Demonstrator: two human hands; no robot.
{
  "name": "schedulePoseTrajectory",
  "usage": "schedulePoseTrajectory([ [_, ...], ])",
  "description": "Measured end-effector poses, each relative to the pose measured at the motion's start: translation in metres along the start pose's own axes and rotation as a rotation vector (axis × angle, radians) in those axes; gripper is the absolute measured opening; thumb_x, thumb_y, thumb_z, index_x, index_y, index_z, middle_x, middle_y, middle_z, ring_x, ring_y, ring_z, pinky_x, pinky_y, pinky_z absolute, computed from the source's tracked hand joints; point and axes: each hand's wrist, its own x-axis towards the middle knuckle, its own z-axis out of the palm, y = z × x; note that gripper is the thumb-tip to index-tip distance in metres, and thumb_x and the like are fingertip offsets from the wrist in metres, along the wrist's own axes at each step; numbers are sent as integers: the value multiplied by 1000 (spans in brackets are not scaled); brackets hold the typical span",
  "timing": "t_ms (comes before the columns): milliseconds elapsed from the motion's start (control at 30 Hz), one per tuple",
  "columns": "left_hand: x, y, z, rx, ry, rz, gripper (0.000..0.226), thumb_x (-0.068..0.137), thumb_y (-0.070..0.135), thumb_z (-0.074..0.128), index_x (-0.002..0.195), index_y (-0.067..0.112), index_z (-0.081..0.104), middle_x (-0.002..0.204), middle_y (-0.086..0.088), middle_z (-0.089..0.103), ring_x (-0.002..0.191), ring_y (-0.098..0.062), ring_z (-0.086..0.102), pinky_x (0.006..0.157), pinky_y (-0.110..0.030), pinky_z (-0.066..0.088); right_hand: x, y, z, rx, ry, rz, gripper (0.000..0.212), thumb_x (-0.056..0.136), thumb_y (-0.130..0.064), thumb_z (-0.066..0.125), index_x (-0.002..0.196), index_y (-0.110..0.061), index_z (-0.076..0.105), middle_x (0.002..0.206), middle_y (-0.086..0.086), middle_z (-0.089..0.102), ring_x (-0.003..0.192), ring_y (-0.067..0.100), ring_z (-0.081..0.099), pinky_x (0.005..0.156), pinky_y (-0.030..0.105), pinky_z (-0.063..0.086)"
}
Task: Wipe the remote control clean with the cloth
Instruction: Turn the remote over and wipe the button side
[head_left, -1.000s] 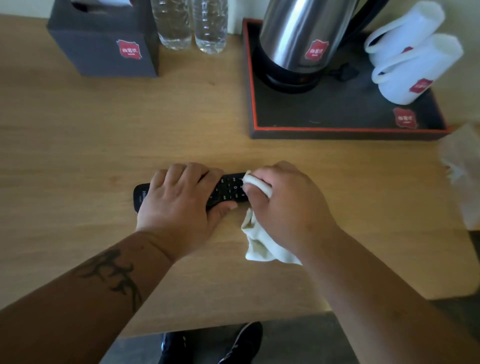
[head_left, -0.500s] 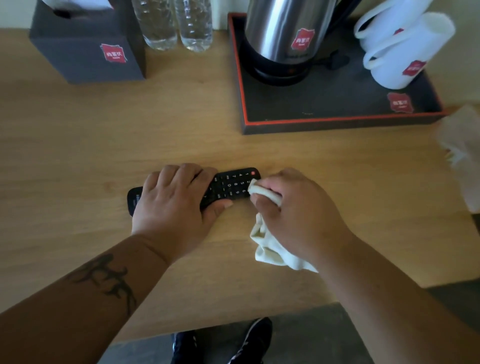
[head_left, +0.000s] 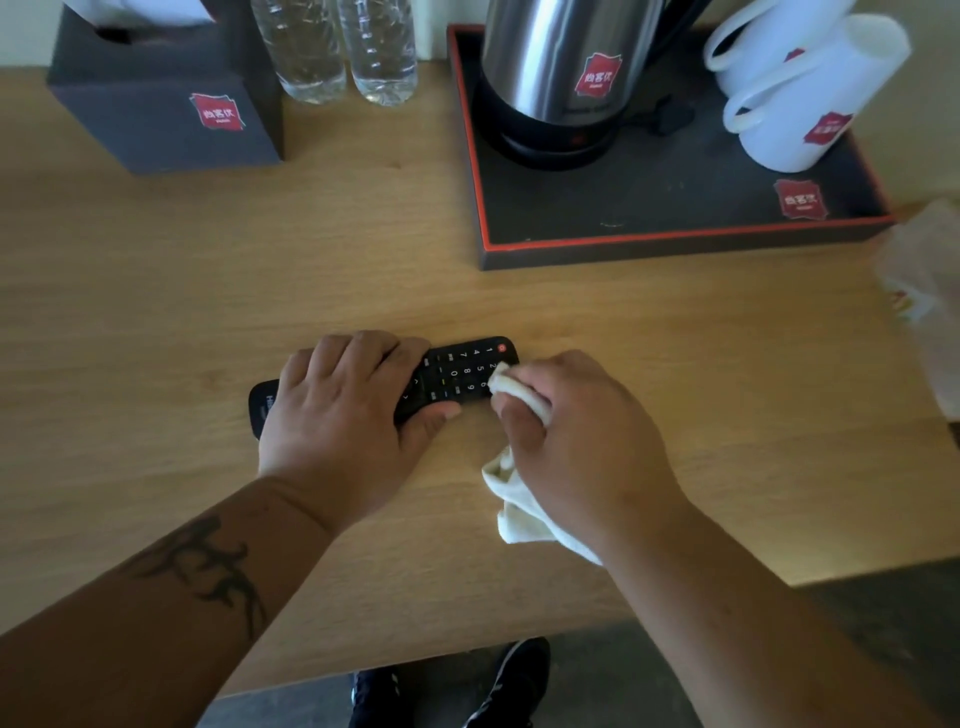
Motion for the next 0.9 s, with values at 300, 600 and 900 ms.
schedulePoseTrajectory([
  [300, -1, -1, 1, 11, -13, -14, 63, 90, 69, 43, 130, 22, 58, 117, -1, 60, 109, -29, 52, 96, -44, 34, 38, -13, -5, 37, 40, -23, 20, 93, -40, 56, 107, -35, 69, 100, -9, 59, 85, 11, 57, 70, 29, 46],
  [600, 0, -1, 2, 6, 7, -1, 63, 91, 67, 44, 130, 20, 58, 117, -1, 60, 109, -29, 53, 96, -46, 36, 47, -1, -26, -103, -28, 100, 20, 94, -38, 49, 98, -32, 68, 94, -7, 61, 84, 18, 58, 66, 30, 44],
  [900, 0, 0, 1, 14, -13, 0, 64, 91, 69, 41, 131, 21, 57, 118, 0, 59, 110, -27, 51, 97, -44, 35, 50, -6, -22, -352, -47, 76, 13, 91, -29, 49, 90, -23, 60, 97, 0, 57, 78, 22, 51, 64, 30, 35],
])
